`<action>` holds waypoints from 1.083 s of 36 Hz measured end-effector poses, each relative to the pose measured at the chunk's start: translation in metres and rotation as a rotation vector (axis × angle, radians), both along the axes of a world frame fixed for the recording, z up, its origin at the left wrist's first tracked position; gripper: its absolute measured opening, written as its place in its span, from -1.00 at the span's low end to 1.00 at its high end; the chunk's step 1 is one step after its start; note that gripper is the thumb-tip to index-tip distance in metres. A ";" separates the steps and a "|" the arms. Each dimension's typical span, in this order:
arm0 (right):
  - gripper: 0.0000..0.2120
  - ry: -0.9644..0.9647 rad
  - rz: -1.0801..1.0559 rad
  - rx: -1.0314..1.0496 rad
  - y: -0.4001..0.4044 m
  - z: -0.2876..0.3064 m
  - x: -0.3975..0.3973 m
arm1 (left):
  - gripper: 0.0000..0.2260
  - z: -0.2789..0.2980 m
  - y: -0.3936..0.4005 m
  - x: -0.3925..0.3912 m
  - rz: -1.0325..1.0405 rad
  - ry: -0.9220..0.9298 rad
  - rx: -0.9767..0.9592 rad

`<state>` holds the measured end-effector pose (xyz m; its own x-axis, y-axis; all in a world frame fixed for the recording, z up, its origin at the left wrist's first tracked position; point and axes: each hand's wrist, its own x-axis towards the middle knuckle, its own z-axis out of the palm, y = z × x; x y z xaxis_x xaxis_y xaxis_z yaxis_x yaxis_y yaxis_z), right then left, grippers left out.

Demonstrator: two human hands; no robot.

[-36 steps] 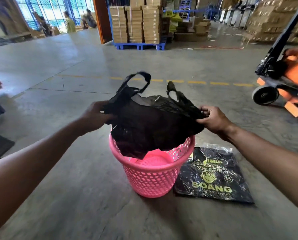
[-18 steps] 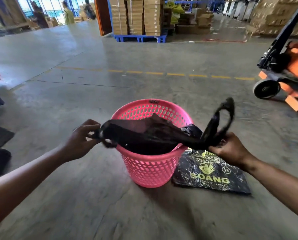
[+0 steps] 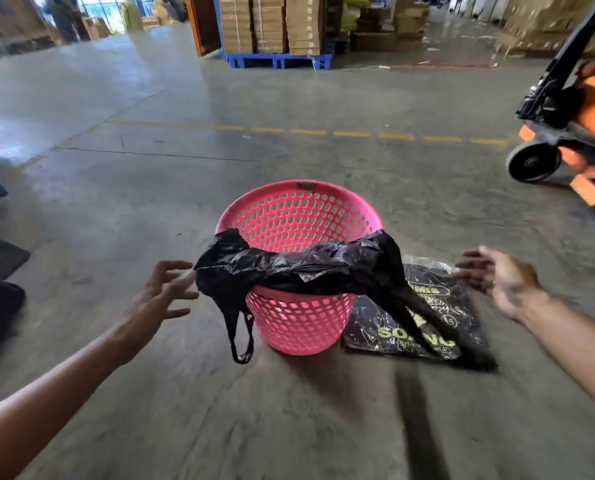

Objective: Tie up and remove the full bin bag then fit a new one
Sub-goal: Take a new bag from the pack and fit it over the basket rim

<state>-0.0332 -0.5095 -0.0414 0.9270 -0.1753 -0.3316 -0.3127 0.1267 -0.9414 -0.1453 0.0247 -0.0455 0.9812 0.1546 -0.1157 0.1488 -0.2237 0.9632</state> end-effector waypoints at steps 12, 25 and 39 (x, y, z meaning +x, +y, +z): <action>-0.46 -0.645 0.591 -1.464 0.105 0.024 -0.067 | -0.34 -0.027 -0.063 -0.006 0.145 -0.489 0.473; -0.76 -0.983 0.503 -1.573 0.065 0.010 -0.051 | -0.58 0.033 -0.005 -0.002 -0.039 -0.495 0.454; -0.33 -0.673 0.290 -1.566 0.024 0.025 -0.033 | -0.12 0.074 0.003 -0.001 0.094 -0.272 1.175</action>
<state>-0.0662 -0.4855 -0.0161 0.8776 0.2572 0.4045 0.3101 -0.9481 -0.0701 -0.1459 0.0272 0.0289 0.9308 0.0992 0.3517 0.0358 -0.9826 0.1823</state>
